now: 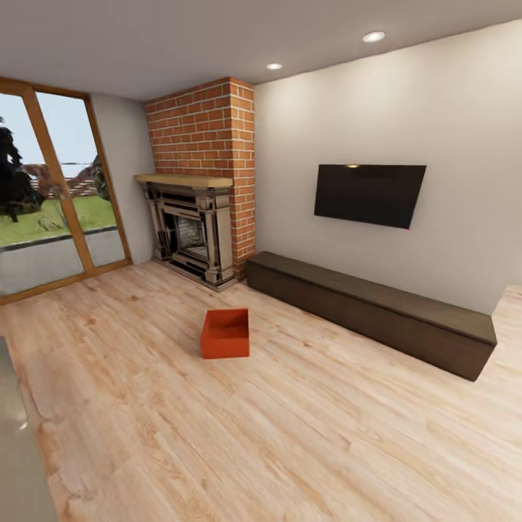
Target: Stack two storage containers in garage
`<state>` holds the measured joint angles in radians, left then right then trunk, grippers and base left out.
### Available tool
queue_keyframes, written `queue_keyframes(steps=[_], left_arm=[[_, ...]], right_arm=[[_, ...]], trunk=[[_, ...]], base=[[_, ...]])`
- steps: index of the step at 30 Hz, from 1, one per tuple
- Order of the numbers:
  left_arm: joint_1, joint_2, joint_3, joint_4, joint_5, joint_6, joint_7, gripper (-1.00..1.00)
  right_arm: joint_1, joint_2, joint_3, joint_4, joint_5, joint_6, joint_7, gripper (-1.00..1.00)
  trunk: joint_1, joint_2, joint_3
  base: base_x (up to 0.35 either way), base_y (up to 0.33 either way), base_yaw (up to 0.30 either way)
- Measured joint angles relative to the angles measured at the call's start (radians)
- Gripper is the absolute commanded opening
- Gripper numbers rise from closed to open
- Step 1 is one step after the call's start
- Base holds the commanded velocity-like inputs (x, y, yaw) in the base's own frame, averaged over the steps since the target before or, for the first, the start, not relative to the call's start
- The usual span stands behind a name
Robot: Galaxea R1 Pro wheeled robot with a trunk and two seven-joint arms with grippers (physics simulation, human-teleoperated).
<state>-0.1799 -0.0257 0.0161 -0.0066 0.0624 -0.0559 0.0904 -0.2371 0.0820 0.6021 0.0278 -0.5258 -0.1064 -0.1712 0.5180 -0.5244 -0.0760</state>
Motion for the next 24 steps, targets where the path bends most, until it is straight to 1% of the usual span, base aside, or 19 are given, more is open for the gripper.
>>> queue_keyframes(steps=[12, 16, 24], left_arm=[[0.000, 0.000, 0.001, 0.000, 0.000, 0.000, 0.000, 1.00], [0.000, 0.000, 0.000, 0.000, 0.000, 0.000, 0.000, 1.00], [0.000, -0.002, 0.000, 0.000, 0.000, 0.000, 0.000, 1.00]], right_arm=[[0.000, 0.000, 0.000, 0.000, 0.000, 0.000, 0.000, 1.00], [0.000, -0.001, -0.001, 0.000, -0.001, 0.000, 0.000, 1.00], [0.000, 0.000, 0.000, 0.000, -0.002, 0.000, 0.000, 1.00]], trunk=[[0.000, 0.000, 0.000], [0.000, 0.000, 0.000], [0.000, 0.000, 0.000]], base=[[0.326, 0.000, 0.266], [0.326, 0.000, 0.078], [0.326, 0.000, 0.008]])
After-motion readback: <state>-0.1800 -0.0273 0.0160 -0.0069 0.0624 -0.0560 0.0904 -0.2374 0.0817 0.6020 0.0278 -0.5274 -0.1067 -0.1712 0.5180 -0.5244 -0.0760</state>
